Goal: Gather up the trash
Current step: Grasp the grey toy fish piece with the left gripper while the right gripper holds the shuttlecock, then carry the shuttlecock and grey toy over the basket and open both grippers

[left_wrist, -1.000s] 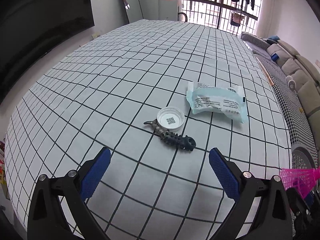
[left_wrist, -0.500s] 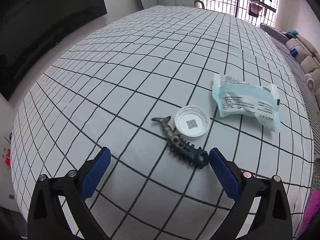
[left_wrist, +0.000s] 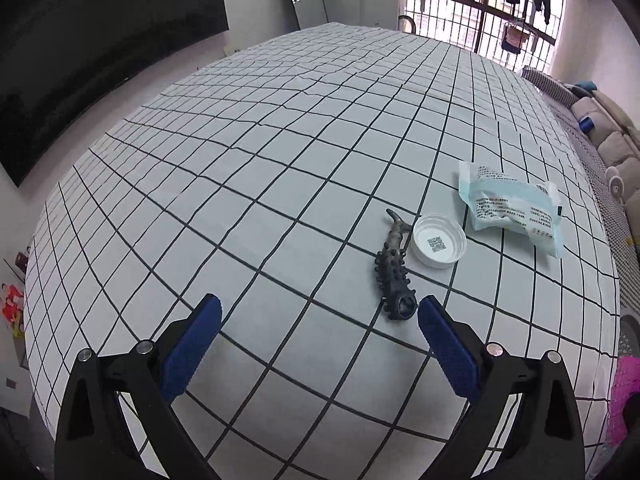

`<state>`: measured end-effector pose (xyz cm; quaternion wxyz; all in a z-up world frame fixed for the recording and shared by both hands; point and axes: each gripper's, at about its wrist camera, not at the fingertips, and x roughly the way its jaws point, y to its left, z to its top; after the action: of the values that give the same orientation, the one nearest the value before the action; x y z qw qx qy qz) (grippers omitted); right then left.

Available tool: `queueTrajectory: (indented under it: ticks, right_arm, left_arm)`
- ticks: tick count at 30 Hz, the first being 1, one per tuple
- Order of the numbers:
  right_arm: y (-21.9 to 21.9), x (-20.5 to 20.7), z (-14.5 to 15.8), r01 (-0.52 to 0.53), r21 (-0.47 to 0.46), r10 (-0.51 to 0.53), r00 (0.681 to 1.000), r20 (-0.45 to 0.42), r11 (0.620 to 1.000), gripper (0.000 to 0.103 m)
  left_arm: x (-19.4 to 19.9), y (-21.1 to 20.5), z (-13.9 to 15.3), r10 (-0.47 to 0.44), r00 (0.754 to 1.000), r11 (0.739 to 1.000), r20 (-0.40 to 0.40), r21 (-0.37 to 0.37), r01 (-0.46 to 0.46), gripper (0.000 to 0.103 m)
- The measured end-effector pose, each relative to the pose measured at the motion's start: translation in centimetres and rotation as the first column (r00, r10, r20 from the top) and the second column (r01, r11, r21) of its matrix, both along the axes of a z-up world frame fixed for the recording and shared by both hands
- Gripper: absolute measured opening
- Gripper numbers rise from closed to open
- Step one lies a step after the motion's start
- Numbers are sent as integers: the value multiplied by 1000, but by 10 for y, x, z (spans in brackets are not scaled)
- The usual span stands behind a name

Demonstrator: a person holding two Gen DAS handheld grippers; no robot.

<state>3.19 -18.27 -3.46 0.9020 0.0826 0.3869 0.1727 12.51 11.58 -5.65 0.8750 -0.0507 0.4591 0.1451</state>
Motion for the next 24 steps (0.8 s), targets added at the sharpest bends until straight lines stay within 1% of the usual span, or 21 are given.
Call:
queueTrajectory:
  ticks: [4,7,10,12,14,15,17,18,19,20,22,24]
  right_arm:
    - [6,-2,0,-6,-12,6,1000,1,1000,34]
    - [6,-3,0,-1,-17,1,1000,0,1000,34]
    - [7,-2,-1,4,-22,-4,1000,-5,1000,34]
    - [6,-3,-2,5,-23,-5,1000,-8,1000,34]
    - [7,-2,-2,4,-24,-4,1000,-11,1000,34]
    - [7,-2,-2,4,-24,-4,1000,-12,1000,34]
    - [8,-1,-3,4,-25,-4,1000,-15,1000,34]
    - [8,-1,-3,4,-25,-5,1000,-15,1000,34]
    - [8,-1,-3,4,-25,-5,1000,-16,1000,34]
    - [9,-2,-3,5,-26,-5,1000,-16,1000,34]
    - [9,-2,-2,6,-28,-6,1000,-16,1000,34]
    - [10,-2,-2,6,-31,-6,1000,-15,1000,34]
  left_arm:
    - [15,-3,-6,-11,1000,1000,-12,-6,11,97]
    - [20,-5,-10,-24,1000,1000,-17,-2,24,96]
    - [22,-4,-12,-34,999,999,-20,-17,34,94]
    - [22,-3,-13,-38,999,999,-22,-35,38,83]
    - [22,-2,-15,-50,998,997,-27,-52,48,68]
    - [22,-2,-15,-56,998,997,-27,-60,55,65]
    - [19,-4,-14,-72,997,996,-17,-57,70,48]
    - [17,-4,-13,-85,996,995,-14,-61,84,44]
    - [17,-5,-13,-97,995,993,-11,-65,96,31]
    - [16,-5,-12,-107,994,992,-9,-69,106,22]
    - [13,-5,-11,-115,993,991,-7,-77,114,22]
    - [8,-4,-9,-114,993,991,-1,-69,114,22]
